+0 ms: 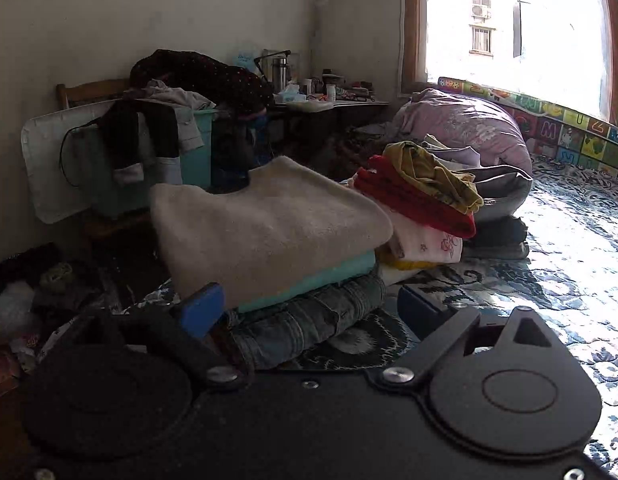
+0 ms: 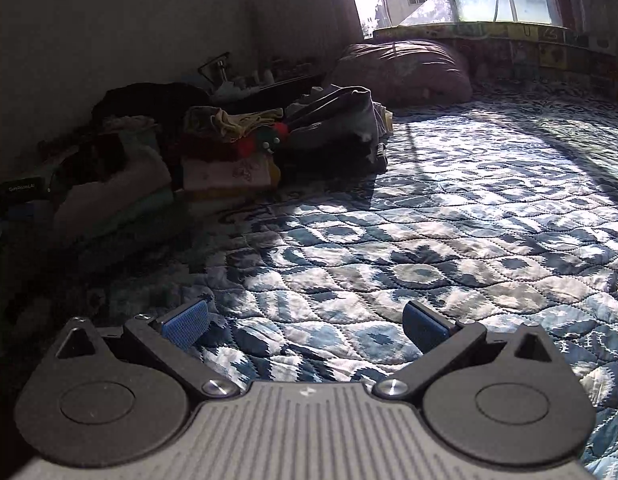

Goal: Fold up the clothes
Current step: 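Reach the left tool to the beige sweater on the clothes pile and grasp it, then carry the sweater with the left tool and lay it on the bed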

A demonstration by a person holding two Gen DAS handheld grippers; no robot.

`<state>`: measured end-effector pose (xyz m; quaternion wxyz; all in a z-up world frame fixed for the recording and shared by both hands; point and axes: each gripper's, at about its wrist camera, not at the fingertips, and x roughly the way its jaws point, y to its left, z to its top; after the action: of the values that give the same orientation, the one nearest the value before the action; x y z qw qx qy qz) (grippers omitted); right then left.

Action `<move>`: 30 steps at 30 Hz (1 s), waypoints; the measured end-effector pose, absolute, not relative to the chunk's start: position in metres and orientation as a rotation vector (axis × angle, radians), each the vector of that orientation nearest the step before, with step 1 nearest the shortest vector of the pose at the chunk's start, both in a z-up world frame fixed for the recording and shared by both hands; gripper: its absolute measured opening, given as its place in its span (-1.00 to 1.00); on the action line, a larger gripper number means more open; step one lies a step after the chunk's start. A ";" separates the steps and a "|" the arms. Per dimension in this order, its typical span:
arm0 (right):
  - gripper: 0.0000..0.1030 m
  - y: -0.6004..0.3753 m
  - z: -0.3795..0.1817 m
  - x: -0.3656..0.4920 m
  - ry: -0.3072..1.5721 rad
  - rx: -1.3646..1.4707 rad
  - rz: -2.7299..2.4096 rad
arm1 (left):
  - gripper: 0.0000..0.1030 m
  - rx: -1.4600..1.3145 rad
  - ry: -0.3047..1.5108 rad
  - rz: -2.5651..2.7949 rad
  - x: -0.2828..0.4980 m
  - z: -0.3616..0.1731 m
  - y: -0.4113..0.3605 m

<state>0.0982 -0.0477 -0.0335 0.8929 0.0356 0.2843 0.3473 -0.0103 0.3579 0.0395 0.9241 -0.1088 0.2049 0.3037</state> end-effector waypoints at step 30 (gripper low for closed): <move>0.99 -0.087 -0.102 0.159 0.741 0.216 0.672 | -0.92 -0.226 0.469 0.677 0.057 0.069 0.428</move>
<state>0.1593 -0.0869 -0.1018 0.8719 0.1033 0.3546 0.3215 0.0574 0.4282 0.0685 0.9102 -0.1098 0.2272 0.3285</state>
